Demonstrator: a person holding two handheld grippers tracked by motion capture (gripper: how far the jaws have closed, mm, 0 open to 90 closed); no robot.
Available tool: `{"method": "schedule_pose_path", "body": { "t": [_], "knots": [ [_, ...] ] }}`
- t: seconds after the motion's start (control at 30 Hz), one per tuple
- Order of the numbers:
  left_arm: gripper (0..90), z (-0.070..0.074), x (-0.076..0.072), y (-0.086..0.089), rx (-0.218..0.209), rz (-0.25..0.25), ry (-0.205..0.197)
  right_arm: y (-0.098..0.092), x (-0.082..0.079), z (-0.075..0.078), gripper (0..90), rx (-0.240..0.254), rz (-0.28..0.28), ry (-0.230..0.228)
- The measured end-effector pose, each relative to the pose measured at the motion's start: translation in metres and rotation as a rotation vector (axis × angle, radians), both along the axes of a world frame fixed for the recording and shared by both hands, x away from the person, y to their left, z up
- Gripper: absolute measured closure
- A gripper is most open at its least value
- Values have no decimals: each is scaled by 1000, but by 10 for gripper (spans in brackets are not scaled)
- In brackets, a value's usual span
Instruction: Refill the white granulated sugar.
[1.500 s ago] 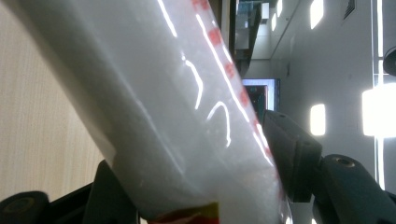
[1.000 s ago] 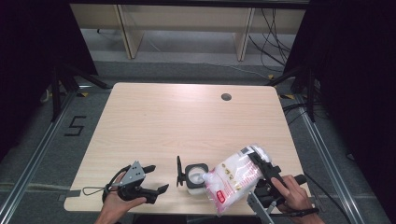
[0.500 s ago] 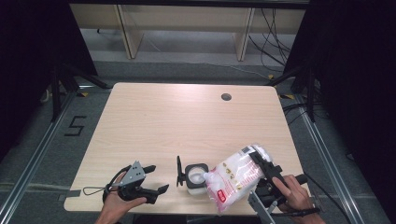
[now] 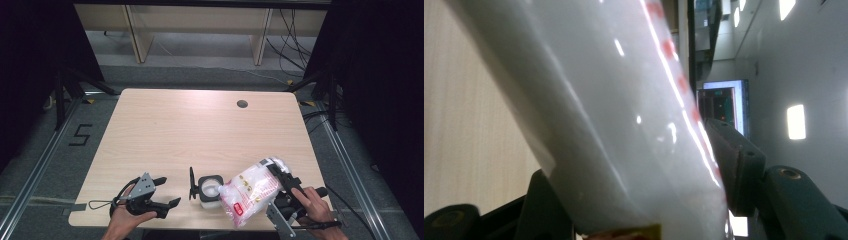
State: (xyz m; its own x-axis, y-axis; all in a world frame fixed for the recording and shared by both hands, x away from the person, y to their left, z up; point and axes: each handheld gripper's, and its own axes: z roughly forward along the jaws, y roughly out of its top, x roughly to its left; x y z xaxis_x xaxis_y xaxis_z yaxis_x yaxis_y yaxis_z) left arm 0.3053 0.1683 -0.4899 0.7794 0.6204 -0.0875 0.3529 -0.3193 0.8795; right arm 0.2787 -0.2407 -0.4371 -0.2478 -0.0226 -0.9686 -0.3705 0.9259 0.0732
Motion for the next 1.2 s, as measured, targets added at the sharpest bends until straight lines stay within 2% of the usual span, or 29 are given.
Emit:
{"method": "schedule_pose_path", "body": {
  "t": [0.03, 0.07, 0.1, 0.2, 0.3, 0.33, 0.37, 0.43, 0.47, 0.53, 0.57, 0.67, 0.7, 0.77, 0.87, 0.9, 0.93, 0.97, 1.0, 1.03, 1.07, 1.1, 1.13, 1.17, 1.2],
  "knots": [
    [158, 0, 0, 0, -2, 1, 1, -1, 0, -4, 470, 39, -18, 26],
    [158, 0, 0, 0, -1, -1, 2, 0, 2, -2, 473, -6, 1, 12],
    [158, 0, 0, 0, 2, -4, 4, -1, 1, -6, 476, 24, -19, 37],
    [158, 0, 0, 0, 4, 0, 0, 0, 2, -9, 486, -6, -22, 42],
    [158, 1, -1, 0, 9, -1, -1, 1, 3, -12, 496, -53, -30, 34],
    [158, 1, -1, 0, 11, -2, -2, 2, 3, -11, 500, -90, -25, 14],
    [158, 1, 0, 0, 13, -4, -5, 3, 2, -17, 504, -61, -52, 39],
    [158, 1, 1, 1, 20, -23, -21, 5, 2, -20, 512, -118, -49, 28],
    [158, 1, 1, 1, 19, -21, -19, 5, 2, -22, 515, -129, -58, 29],
    [158, 0, 1, 0, 15, -13, -11, 8, 3, -19, 519, -206, -37, -4],
    [158, 0, 1, 0, 12, -12, -9, 8, 3, -22, 521, -190, -46, 2],
    [158, 0, 0, -2, -2, -1, 5, 9, 4, -22, 530, -226, -32, -17],
    [158, 0, 0, -1, 8, -7, 1, 9, 4, -23, 535, -230, -28, -13],
    [158, 0, 1, 0, 13, -11, -10, 7, 3, -27, 548, -186, -48, 17],
    [158, 0, 1, 0, 15, -15, -12, 6, 2, -27, 559, -181, -52, 30],
    [158, 0, 1, 0, 13, -11, -9, 6, 4, -24, 563, -178, -24, 24],
    [158, 0, 1, 0, 13, -11, -9, 4, 5, -20, 567, -173, -14, 38],
    [158, 1, 0, 0, 18, -10, -6, 2, 4, -22, 569, -122, -41, 74],
    [158, 0, 0, -1, 0, -5, -6, 1, 6, -20, 572, -113, -30, 84],
    [158, 0, 1, -1, 3, -8, -8, 0, 7, -19, 573, -102, -18, 103],
    [158, 0, 1, 0, 15, -12, -11, -3, 8, -23, 574, -50, -29, 131],
    [158, 1, 2, 0, 17, -17, -16, -4, 9, -22, 576, -43, -22, 154],
    [158, 1, 2, 1, 16, -18, -18, -6, 10, -21, 577, -8, -18, 182],
    [158, 1, 2, 1, 17, -17, -17, -7, 12, -18, 578, -12, 8, 178],
    [158, 0, 2, 0, 10, -12, -15, -9, 11, -20, 578, 51, -13, 216]
  ]
}}
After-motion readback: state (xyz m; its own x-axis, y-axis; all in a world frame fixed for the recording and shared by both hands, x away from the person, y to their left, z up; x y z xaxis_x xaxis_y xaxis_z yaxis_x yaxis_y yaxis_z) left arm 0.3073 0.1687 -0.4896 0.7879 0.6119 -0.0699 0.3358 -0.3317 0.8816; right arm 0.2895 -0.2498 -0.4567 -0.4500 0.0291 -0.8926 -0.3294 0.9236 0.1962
